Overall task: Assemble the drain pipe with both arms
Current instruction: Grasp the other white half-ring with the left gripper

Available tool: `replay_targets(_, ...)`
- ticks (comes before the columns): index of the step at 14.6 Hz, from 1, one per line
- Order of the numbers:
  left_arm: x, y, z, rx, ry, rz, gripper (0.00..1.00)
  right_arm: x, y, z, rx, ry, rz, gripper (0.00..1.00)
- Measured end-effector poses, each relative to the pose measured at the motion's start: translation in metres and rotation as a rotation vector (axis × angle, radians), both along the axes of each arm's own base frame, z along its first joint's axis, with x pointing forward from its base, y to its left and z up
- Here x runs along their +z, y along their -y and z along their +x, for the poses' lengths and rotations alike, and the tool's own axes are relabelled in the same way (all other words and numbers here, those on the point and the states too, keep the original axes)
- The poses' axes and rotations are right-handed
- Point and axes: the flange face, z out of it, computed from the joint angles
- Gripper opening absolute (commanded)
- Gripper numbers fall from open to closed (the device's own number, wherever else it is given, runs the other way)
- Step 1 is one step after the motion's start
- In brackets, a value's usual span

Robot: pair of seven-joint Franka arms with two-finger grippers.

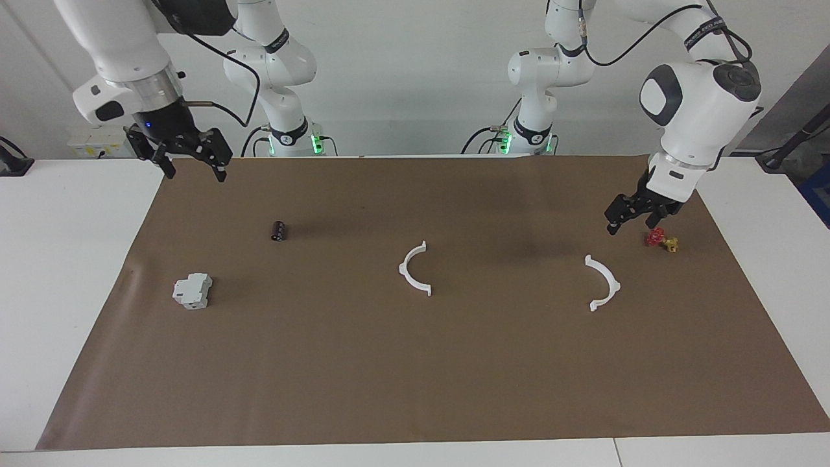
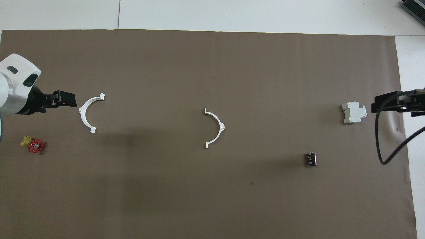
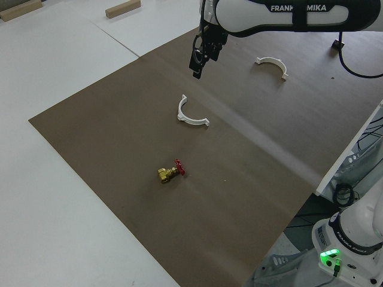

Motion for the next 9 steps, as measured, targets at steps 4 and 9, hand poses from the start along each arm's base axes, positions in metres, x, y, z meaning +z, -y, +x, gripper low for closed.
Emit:
replay_targets(4, -0.072, -0.019, -0.004, 0.038, 0.035, 0.006, 1.0, -0.007, -0.004, 0.002, 0.008, -0.039, 0.001, 1.0)
replay_targets(9, -0.117, -0.044, -0.004, 0.129, 0.027, 0.004, 1.0, -0.016, -0.012, 0.005, 0.022, -0.056, 0.003, 1.0)
